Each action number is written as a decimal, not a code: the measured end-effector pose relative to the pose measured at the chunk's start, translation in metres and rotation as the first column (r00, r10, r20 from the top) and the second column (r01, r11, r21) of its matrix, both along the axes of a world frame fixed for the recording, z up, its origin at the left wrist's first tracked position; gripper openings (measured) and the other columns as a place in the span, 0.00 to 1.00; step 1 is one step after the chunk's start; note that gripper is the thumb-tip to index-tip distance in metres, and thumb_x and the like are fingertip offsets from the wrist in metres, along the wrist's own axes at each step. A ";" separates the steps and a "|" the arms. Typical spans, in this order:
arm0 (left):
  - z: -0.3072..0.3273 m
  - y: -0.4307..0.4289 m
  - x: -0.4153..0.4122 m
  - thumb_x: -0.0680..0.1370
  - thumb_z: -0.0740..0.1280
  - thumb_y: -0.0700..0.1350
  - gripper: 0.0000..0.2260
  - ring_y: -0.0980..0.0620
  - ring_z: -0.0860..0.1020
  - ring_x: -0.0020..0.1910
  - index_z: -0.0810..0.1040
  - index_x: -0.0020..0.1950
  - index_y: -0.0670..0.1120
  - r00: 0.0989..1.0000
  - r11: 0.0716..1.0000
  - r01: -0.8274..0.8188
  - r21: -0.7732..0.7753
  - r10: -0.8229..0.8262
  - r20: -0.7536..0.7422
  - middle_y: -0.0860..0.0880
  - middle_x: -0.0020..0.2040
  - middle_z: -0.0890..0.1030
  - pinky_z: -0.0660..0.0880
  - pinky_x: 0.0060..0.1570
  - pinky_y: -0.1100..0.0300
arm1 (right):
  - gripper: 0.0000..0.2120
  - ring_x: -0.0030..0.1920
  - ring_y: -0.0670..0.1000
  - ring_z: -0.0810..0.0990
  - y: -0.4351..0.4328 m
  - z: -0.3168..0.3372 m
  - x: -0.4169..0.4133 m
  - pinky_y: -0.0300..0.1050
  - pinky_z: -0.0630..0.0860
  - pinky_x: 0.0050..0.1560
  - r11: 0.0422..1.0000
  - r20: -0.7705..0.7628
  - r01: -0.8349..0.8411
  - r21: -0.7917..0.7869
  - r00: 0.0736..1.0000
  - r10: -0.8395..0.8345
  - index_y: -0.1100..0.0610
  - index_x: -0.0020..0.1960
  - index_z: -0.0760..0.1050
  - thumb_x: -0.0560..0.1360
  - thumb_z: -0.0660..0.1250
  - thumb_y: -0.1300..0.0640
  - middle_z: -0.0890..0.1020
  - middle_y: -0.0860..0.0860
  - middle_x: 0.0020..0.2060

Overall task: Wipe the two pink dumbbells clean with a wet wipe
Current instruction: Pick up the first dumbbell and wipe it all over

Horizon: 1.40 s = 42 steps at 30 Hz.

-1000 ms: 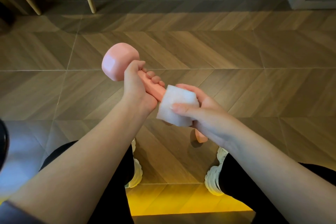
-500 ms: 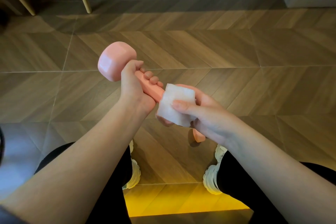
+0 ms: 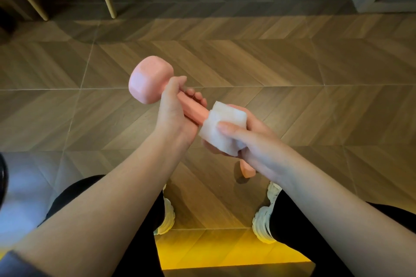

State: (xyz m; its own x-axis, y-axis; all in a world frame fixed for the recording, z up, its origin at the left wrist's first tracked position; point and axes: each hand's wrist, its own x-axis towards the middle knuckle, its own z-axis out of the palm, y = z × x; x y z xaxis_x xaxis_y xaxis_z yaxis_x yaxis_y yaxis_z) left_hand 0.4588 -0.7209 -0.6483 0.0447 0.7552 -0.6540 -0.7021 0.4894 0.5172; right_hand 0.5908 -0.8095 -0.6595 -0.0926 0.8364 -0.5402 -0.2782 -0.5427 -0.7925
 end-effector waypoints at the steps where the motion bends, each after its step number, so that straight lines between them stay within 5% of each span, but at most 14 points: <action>1: -0.001 -0.001 0.001 0.76 0.67 0.42 0.10 0.54 0.70 0.26 0.68 0.37 0.47 1.000 1.000 -0.002 -0.014 0.002 -0.003 0.51 0.27 0.69 0.71 0.33 0.60 | 0.21 0.60 0.53 0.81 0.000 0.000 -0.002 0.54 0.79 0.61 1.000 0.067 0.016 0.017 0.998 -0.017 0.46 0.64 0.73 0.73 0.74 0.51 0.82 0.50 0.60; 5: 0.000 -0.001 0.001 0.77 0.67 0.42 0.10 0.55 0.67 0.23 0.68 0.39 0.48 0.999 1.000 0.020 -0.008 -0.020 -0.031 0.53 0.25 0.67 0.69 0.31 0.61 | 0.19 0.61 0.53 0.81 0.001 0.003 -0.004 0.55 0.77 0.63 0.999 0.113 0.025 0.027 0.993 -0.028 0.47 0.67 0.71 0.78 0.65 0.45 0.81 0.51 0.60; 7: 0.002 0.002 0.000 0.77 0.67 0.43 0.11 0.56 0.66 0.22 0.68 0.39 0.48 0.999 1.000 0.019 -0.009 -0.019 -0.029 0.53 0.25 0.66 0.68 0.30 0.61 | 0.18 0.64 0.57 0.79 0.002 0.005 0.001 0.61 0.73 0.67 1.000 0.031 -0.007 0.013 0.999 0.007 0.50 0.68 0.71 0.79 0.64 0.49 0.81 0.53 0.62; 10: 0.003 0.005 -0.002 0.78 0.66 0.43 0.10 0.56 0.65 0.21 0.68 0.40 0.49 1.000 1.000 -0.009 -0.015 0.009 -0.025 0.54 0.25 0.65 0.67 0.28 0.63 | 0.22 0.63 0.53 0.79 0.003 0.007 0.009 0.57 0.72 0.66 0.996 -0.094 -0.070 0.059 0.993 0.075 0.48 0.66 0.72 0.73 0.70 0.54 0.82 0.51 0.61; 14: 0.001 0.003 -0.005 0.78 0.66 0.43 0.11 0.56 0.64 0.21 0.66 0.39 0.48 1.000 0.999 -0.015 -0.044 0.014 -0.021 0.54 0.25 0.65 0.66 0.27 0.63 | 0.29 0.58 0.50 0.81 0.002 0.001 0.002 0.49 0.81 0.56 0.994 0.063 -0.095 0.060 0.994 0.091 0.43 0.63 0.74 0.64 0.77 0.54 0.80 0.48 0.59; 19: 0.000 -0.001 0.001 0.78 0.65 0.42 0.12 0.56 0.65 0.21 0.65 0.37 0.48 0.999 0.998 0.047 -0.043 -0.048 -0.024 0.53 0.24 0.65 0.66 0.28 0.62 | 0.18 0.55 0.47 0.83 0.001 -0.006 -0.005 0.49 0.80 0.57 0.998 0.154 0.018 0.067 0.988 -0.028 0.42 0.59 0.76 0.71 0.73 0.41 0.85 0.44 0.52; 24: 0.004 0.003 0.002 0.78 0.65 0.42 0.11 0.55 0.65 0.21 0.66 0.38 0.48 0.998 0.999 0.044 0.005 -0.044 -0.038 0.53 0.24 0.64 0.67 0.27 0.63 | 0.15 0.56 0.54 0.82 0.004 0.000 0.008 0.67 0.72 0.66 0.993 -0.027 0.105 -0.044 0.994 -0.106 0.53 0.62 0.77 0.78 0.66 0.49 0.85 0.53 0.53; 29: 0.004 0.004 -0.004 0.79 0.63 0.42 0.11 0.55 0.61 0.20 0.65 0.38 0.49 1.000 1.000 0.008 0.027 -0.008 -0.008 0.54 0.24 0.62 0.64 0.24 0.64 | 0.23 0.60 0.56 0.79 0.006 0.003 0.014 0.63 0.70 0.66 0.998 -0.157 -0.056 -0.015 0.986 0.053 0.49 0.63 0.77 0.69 0.74 0.54 0.82 0.54 0.60; 36: 0.003 0.002 -0.004 0.78 0.64 0.43 0.14 0.55 0.61 0.20 0.63 0.35 0.48 1.000 1.000 -0.005 -0.010 0.005 0.003 0.53 0.24 0.62 0.64 0.25 0.64 | 0.34 0.61 0.58 0.81 0.003 0.001 0.002 0.60 0.77 0.62 0.990 0.033 -0.137 -0.040 0.990 0.138 0.51 0.67 0.72 0.65 0.80 0.48 0.82 0.54 0.60; 42: -0.002 0.002 -0.001 0.76 0.67 0.43 0.13 0.54 0.71 0.26 0.68 0.34 0.46 0.999 0.997 -0.031 -0.071 0.032 0.013 0.51 0.27 0.71 0.72 0.33 0.61 | 0.30 0.58 0.51 0.83 0.004 -0.001 0.007 0.54 0.80 0.59 0.990 0.120 -0.137 0.013 0.984 0.135 0.45 0.63 0.73 0.63 0.78 0.50 0.81 0.50 0.59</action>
State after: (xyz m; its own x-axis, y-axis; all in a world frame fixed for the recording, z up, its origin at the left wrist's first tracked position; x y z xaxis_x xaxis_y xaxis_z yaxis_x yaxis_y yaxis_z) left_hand 0.4582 -0.7192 -0.6508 0.0313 0.7081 -0.7054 -0.7245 0.5023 0.4720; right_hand 0.5980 -0.8059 -0.6607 -0.1426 0.8318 -0.5364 -0.1059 -0.5517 -0.8273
